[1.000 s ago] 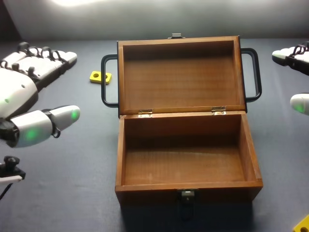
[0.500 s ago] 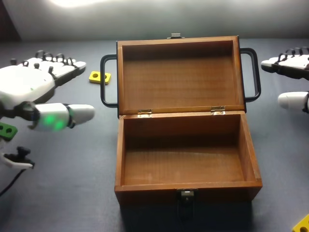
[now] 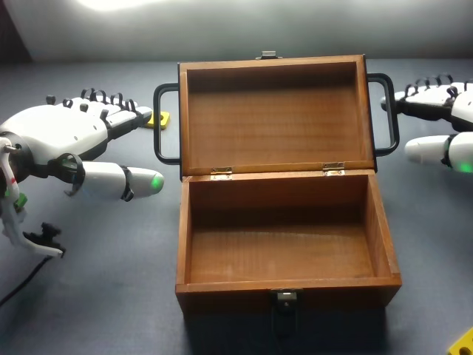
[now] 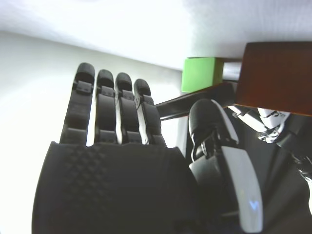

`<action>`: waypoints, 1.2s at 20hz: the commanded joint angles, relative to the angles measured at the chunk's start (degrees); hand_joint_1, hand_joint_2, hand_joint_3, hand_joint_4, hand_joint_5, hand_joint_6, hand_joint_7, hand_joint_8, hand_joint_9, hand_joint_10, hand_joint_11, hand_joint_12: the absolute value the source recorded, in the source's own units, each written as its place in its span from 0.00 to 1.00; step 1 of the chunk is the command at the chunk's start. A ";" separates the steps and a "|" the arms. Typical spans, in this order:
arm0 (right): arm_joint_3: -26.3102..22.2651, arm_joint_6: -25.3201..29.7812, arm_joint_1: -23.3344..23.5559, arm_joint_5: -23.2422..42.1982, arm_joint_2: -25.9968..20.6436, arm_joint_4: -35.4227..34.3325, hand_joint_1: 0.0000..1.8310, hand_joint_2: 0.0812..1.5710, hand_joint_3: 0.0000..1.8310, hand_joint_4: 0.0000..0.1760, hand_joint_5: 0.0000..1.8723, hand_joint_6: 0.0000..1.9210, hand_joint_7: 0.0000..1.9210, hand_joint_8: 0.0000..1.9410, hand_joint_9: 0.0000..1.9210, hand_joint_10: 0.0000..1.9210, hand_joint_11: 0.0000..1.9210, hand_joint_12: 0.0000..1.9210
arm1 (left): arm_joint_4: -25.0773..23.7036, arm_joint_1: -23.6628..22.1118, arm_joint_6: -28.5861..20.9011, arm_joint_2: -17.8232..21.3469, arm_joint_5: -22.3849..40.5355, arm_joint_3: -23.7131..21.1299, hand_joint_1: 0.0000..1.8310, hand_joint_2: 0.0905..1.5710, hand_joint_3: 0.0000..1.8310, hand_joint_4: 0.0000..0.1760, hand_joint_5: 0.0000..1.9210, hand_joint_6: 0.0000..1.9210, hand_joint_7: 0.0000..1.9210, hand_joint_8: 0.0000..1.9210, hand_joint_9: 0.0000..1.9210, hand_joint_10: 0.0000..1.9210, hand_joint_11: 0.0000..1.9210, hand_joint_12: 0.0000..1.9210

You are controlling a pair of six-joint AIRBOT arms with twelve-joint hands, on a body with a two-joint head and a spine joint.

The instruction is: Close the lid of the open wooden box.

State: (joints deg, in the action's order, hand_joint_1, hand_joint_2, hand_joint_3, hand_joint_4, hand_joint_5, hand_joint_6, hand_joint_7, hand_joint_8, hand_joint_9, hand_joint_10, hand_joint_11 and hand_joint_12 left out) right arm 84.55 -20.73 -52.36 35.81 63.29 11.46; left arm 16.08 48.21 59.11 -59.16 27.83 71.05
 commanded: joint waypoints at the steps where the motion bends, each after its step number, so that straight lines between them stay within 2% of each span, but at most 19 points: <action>1: 0.28 0.65 0.84 5.71 0.28 -0.95 0.00 0.91 0.00 0.00 0.06 0.00 0.06 0.00 0.05 0.00 0.06 0.00 | 0.04 -0.61 -0.11 -0.34 5.55 0.42 0.00 0.72 0.00 0.00 0.00 0.00 0.00 0.00 0.01 0.00 0.02 0.04; 5: -0.10 1.14 1.27 5.88 0.36 0.59 0.00 0.92 0.00 0.00 0.07 0.00 0.07 0.01 0.06 0.01 0.07 0.01 | -1.24 -1.22 -0.57 -0.88 4.71 0.61 0.00 0.79 0.01 0.00 0.00 0.00 0.01 0.00 0.02 0.00 0.01 0.03; 14: -0.37 1.28 1.28 6.21 0.37 0.73 0.02 0.93 0.00 0.00 0.04 0.00 0.04 0.00 0.03 0.00 0.04 0.00 | -3.89 -2.94 -1.62 -2.40 2.27 1.82 0.00 0.77 0.00 0.00 0.00 0.00 0.01 0.00 0.01 0.00 0.01 0.00; 18: -1.19 1.51 1.28 7.82 0.31 0.83 0.03 0.92 0.00 0.00 0.06 0.00 0.06 0.00 0.05 0.00 0.05 0.01 | -6.66 -2.96 -4.48 -1.31 4.89 0.31 0.02 0.80 0.01 0.00 0.00 0.00 0.00 0.00 0.00 0.00 0.00 0.00; 22: -2.49 1.71 1.28 10.12 -0.71 0.07 0.02 0.92 0.00 0.00 0.06 0.00 0.05 0.00 0.04 0.00 0.05 0.00 | -7.07 -1.82 -6.41 0.83 10.12 -2.35 0.01 0.82 0.01 0.00 0.00 0.00 0.01 0.00 0.01 0.00 0.00 0.00; 24: -3.17 1.71 1.28 11.27 -1.05 -0.30 0.06 0.92 0.00 0.00 0.07 0.00 0.06 0.00 0.04 0.00 0.05 0.00 | -7.50 -1.01 -8.70 1.53 12.75 -3.05 0.00 0.78 0.00 0.00 0.00 0.00 0.00 0.00 0.00 0.00 0.00 0.00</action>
State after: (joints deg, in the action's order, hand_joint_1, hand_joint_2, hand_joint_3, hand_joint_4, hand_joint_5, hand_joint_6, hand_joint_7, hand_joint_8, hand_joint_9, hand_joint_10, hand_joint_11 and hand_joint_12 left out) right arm 81.71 -19.44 -52.05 38.74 62.19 12.23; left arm 9.45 47.70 50.92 -57.74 31.97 68.16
